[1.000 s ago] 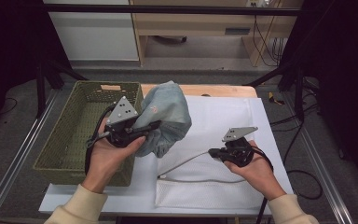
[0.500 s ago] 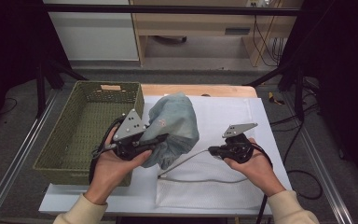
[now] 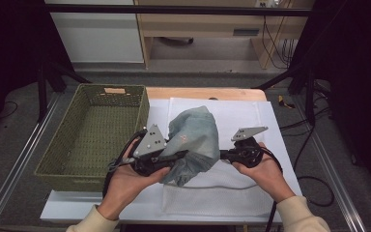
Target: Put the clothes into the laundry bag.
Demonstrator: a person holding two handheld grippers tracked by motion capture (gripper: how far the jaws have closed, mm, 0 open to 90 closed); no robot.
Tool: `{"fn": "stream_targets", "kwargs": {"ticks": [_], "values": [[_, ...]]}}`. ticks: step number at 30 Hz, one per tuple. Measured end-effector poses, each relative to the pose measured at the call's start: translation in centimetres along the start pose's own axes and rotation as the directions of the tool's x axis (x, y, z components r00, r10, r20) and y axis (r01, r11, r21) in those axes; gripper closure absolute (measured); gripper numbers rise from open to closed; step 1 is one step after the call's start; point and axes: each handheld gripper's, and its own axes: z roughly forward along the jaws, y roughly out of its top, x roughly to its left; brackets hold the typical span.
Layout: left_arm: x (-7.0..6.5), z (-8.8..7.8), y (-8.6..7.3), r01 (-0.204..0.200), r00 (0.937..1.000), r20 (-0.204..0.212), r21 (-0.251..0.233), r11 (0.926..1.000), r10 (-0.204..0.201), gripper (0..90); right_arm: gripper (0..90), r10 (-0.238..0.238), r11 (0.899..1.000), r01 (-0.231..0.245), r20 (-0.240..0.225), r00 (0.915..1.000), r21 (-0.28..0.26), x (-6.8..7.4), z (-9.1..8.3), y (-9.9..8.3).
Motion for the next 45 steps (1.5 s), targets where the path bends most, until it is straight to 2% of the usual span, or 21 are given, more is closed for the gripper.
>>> {"fn": "stream_targets", "kwargs": {"ticks": [4, 14, 17, 25, 28, 34, 40, 45], "values": [[-0.6, 0.0, 0.1, -0.01, 0.9999, 0.01, 0.001, 0.9999, 0.01, 62.8, 89.6, 0.004, 1.0, -0.004, -0.003, 1.0, 0.002, -0.1, 0.1, 0.0], [-1.5, 1.0, -0.3, -0.006, 0.999, 0.045, 0.003, 1.0, 0.006, 62.8, 89.6, 0.012, 1.0, -0.012, 0.01, 0.9999, -0.015, -0.4, 0.0, 0.1], [-1.9, 1.2, -0.2, -0.018, 0.9983, 0.056, 0.006, 0.9998, 0.017, 62.8, 89.6, 0.011, 1.0, -0.011, 0.009, 0.9999, -0.013, -0.4, 0.0, 0.0], [-3.1, 1.3, -0.3, -0.033, 0.9956, 0.088, 0.002, 0.9995, 0.033, 62.8, 89.5, 0.017, 0.999, -0.017, 0.006, 0.9998, -0.033, -0.7, -0.2, -0.1], [-3.5, 1.3, -0.2, -0.051, 0.9937, 0.1, 0.01, 0.9986, 0.05, 62.8, 89.6, 0.015, 0.999, -0.015, 0.003, 0.9999, -0.04, -0.8, -0.3, -0.1], [-4.5, 1.5, -0.3, -0.067, 0.9902, 0.124, 0.014, 0.9977, 0.064, 62.7, 89.5, 0.008, 0.999, -0.008, 0.0, 1.0, -0.036, -0.9, -0.1, -0.1], [-5.6, 1.8, -0.8, -0.073, 0.9858, 0.153, 0.021, 0.9971, 0.069, 62.7, 89.6, 0.016, 0.999, -0.016, -0.005, 0.9999, -0.038, -1.0, 0.1, 0.0], [-5.8, 2.1, -0.9, -0.067, 0.985, 0.161, 0.02, 0.9976, 0.063, 62.7, 89.5, 0.019, 0.999, -0.019, -0.003, 0.9998, -0.036, -1.1, 0.1, 0.0]]}}
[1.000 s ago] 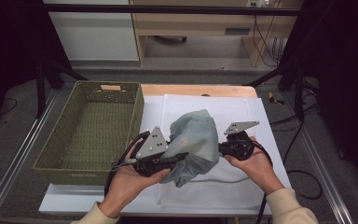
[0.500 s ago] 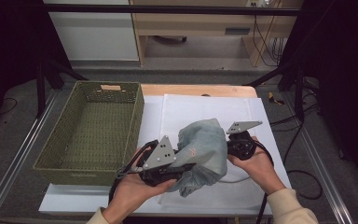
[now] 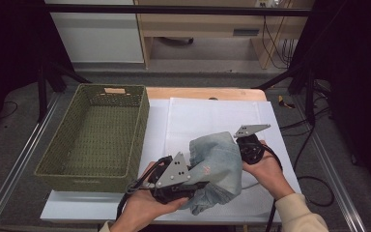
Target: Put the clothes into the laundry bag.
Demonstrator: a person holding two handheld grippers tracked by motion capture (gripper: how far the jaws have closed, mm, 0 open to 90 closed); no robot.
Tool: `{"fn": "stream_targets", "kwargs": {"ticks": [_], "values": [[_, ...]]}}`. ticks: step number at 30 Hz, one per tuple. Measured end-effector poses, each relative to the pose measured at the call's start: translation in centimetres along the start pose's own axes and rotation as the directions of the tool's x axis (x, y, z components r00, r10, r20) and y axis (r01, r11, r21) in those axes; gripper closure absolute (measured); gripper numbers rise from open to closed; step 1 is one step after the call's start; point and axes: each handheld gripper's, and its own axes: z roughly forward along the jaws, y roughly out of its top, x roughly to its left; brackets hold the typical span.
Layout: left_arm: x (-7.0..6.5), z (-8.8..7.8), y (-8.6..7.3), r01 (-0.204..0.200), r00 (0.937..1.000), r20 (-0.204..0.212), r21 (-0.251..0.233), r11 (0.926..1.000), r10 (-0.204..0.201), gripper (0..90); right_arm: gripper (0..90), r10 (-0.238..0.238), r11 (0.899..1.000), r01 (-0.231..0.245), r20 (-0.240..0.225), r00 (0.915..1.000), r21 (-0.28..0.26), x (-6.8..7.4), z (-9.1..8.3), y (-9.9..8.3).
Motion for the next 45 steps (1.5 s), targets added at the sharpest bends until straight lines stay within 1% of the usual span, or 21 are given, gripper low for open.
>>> {"fn": "stream_targets", "kwargs": {"ticks": [3, 5, 8, 10, 14, 16, 22, 26, 31, 33, 42, 45], "values": [[-0.1, 0.0, 0.0, -0.003, 1.0, -0.002, 0.002, 1.0, 0.003, 62.7, 89.6, -0.002, 1.0, 0.002, 0.002, 1.0, 0.001, -0.1, 0.0, 0.0], [-0.2, 0.0, -0.1, -0.003, 1.0, -0.003, 0.003, 1.0, 0.003, 62.7, 89.6, 0.007, 1.0, -0.007, 0.005, 1.0, -0.002, 0.0, 0.1, 0.0], [-0.1, -0.1, -0.2, -0.006, 1.0, -0.004, 0.007, 1.0, 0.006, 62.7, 89.6, 0.003, 1.0, -0.003, 0.004, 1.0, -0.001, 0.0, 0.1, 0.0], [0.0, 0.0, -0.4, 0.0, 1.0, -0.003, 0.003, 1.0, 0.0, 62.7, 89.6, 0.003, 1.0, -0.003, 0.004, 1.0, -0.005, 0.0, 0.0, 0.0], [0.0, 0.3, -0.7, 0.021, 0.9996, 0.018, -0.01, 0.9997, -0.021, 62.6, 89.6, -0.001, 1.0, 0.001, 0.008, 1.0, -0.005, 0.0, 0.0, 0.0], [0.0, 0.5, -0.8, 0.024, 0.9994, 0.027, -0.011, 0.9997, -0.024, 62.7, 89.6, 0.001, 1.0, -0.001, 0.01, 1.0, -0.002, 0.0, -0.1, 0.0], [-0.4, 1.2, -0.9, 0.013, 0.9989, 0.044, 0.008, 0.9999, -0.014, 62.7, 89.6, -0.003, 1.0, 0.003, 0.014, 0.9999, -0.006, -0.2, 0.0, 0.0], [-0.5, 1.5, -0.9, 0.017, 0.9985, 0.053, 0.005, 0.9998, -0.018, 62.7, 89.6, 0.005, 1.0, -0.005, 0.014, 0.9999, -0.006, -0.3, 0.0, 0.0], [-0.8, 1.9, -0.9, 0.009, 0.9979, 0.065, 0.012, 0.9999, -0.01, 62.7, 89.6, 0.011, 1.0, -0.01, 0.012, 0.9999, -0.011, -0.5, 0.0, 0.0], [-0.8, 2.1, -0.9, 0.01, 0.9978, 0.065, 0.015, 0.9998, -0.011, 62.7, 89.6, 0.019, 1.0, -0.019, 0.013, 0.9997, -0.01, -0.6, -0.1, 0.0], [-0.5, 3.0, -1.3, 0.024, 0.997, 0.072, 0.036, 0.9991, -0.027, 62.7, 89.6, 0.016, 1.0, -0.016, 0.018, 0.9997, -0.021, -0.7, -0.6, 0.3], [-0.3, 3.2, -1.4, 0.04, 0.9975, 0.057, 0.029, 0.9988, -0.042, 62.7, 89.6, 0.016, 1.0, -0.016, 0.023, 0.9996, -0.021, -0.8, -0.8, 0.5]]}}
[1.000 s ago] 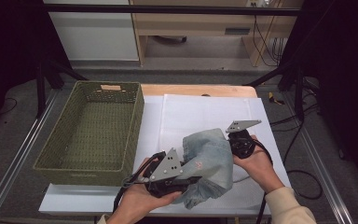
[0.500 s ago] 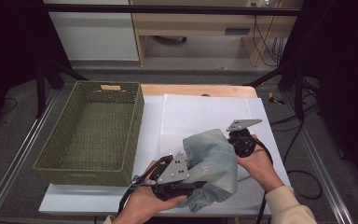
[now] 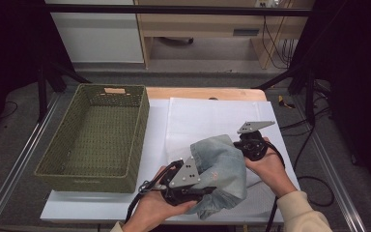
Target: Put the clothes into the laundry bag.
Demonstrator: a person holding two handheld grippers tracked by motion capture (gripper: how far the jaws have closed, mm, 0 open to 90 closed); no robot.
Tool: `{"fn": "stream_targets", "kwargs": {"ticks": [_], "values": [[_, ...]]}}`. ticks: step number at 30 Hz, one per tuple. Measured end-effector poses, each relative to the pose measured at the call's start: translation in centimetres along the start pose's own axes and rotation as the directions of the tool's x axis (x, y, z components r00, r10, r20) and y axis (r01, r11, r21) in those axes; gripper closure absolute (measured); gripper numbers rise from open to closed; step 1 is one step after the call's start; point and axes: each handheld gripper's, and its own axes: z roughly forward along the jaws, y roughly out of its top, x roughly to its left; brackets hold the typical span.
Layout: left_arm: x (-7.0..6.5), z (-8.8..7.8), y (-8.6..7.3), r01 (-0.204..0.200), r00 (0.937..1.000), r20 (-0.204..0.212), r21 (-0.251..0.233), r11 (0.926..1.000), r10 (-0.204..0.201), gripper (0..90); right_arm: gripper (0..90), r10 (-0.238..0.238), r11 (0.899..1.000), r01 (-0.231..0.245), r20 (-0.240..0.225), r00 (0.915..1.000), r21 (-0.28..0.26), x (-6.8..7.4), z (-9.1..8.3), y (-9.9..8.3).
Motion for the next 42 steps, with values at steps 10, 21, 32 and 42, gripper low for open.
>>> {"fn": "stream_targets", "kwargs": {"ticks": [10, 21, 32, 42], "values": [[0.4, 0.7, 0.0, 0.011, 0.9999, 0.0, 0.004, 0.9999, -0.011, 62.7, 89.6, 0.006, 1.0, -0.006, 0.019, 0.9998, -0.004, -0.4, -0.2, 0.2], [0.7, 0.4, -0.5, 0.033, 0.9995, 0.0, -0.006, 0.9995, -0.033, 62.7, 89.6, -0.011, 1.0, 0.012, 0.033, 0.9994, -0.019, -0.4, -1.1, 0.9], [0.6, 0.4, -0.8, 0.041, 0.999, 0.019, -0.013, 0.9991, -0.041, 62.8, 89.6, -0.02, 0.999, 0.021, 0.046, 0.9988, -0.026, -0.4, -1.7, 1.5], [-0.4, 0.6, -0.2, 0.027, 0.9967, 0.077, -0.03, 0.9992, -0.025, 62.8, 89.6, -0.019, 0.999, 0.02, 0.044, 0.9988, -0.03, -0.5, -1.4, 1.6]]}}
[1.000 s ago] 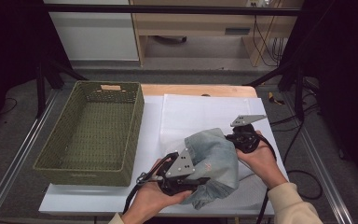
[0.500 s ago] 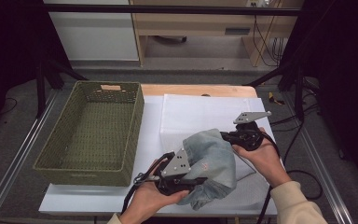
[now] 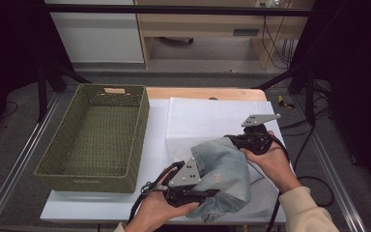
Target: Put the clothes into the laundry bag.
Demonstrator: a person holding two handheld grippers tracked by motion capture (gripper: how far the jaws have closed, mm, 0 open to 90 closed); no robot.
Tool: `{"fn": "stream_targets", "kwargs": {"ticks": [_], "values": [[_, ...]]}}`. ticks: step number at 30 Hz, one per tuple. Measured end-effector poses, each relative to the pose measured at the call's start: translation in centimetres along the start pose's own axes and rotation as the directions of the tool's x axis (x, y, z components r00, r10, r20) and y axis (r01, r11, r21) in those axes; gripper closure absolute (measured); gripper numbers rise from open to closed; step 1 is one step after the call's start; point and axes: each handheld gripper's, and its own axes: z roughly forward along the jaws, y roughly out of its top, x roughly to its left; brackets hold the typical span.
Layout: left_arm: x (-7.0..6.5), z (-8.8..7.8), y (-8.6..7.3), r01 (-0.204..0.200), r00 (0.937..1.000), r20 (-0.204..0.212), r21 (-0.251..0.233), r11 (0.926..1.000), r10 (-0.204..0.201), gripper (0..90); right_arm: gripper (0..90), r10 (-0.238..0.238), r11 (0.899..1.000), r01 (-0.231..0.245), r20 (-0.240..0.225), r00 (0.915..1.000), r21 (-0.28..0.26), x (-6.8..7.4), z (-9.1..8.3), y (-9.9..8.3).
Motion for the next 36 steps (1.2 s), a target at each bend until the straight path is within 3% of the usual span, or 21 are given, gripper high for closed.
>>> {"fn": "stream_targets", "kwargs": {"ticks": [8, 13, 18, 23, 27, 36], "values": [[0.0, 1.0, 0.0, 0.001, 0.9992, 0.04, 0.022, 0.9998, -0.001, 62.8, 89.7, 0.002, 1.0, -0.002, -0.002, 1.0, -0.012, 0.0, -0.2, 0.2], [0.7, 1.7, -0.4, 0.034, 0.9984, 0.043, 0.042, 0.9985, -0.036, 62.8, 89.6, 0.002, 1.0, -0.003, -0.011, 0.9999, -0.024, 0.3, -0.3, 0.4], [1.2, 2.2, -0.6, 0.035, 0.9986, 0.04, 0.036, 0.9988, -0.036, 62.7, 89.7, -0.014, 1.0, 0.014, -0.013, 0.9998, -0.021, 0.6, -0.1, 0.5], [0.9, 2.1, -0.2, 0.046, 0.9967, 0.066, 0.023, 0.9987, -0.048, 62.8, 89.6, -0.016, 1.0, 0.015, -0.014, 0.9998, -0.026, 0.6, -0.1, 0.5], [0.5, 2.1, 0.5, 0.021, 0.9967, 0.079, 0.004, 0.9998, -0.021, 62.8, 89.7, -0.014, 0.999, 0.013, -0.015, 0.9998, -0.033, 0.5, -0.2, 0.6], [2.2, 3.2, 0.0, 0.053, 0.9981, 0.029, 0.025, 0.9983, -0.054, 62.8, 89.7, -0.006, 0.999, 0.006, -0.014, 0.9999, -0.037, 0.4, -0.4, 0.5]]}}
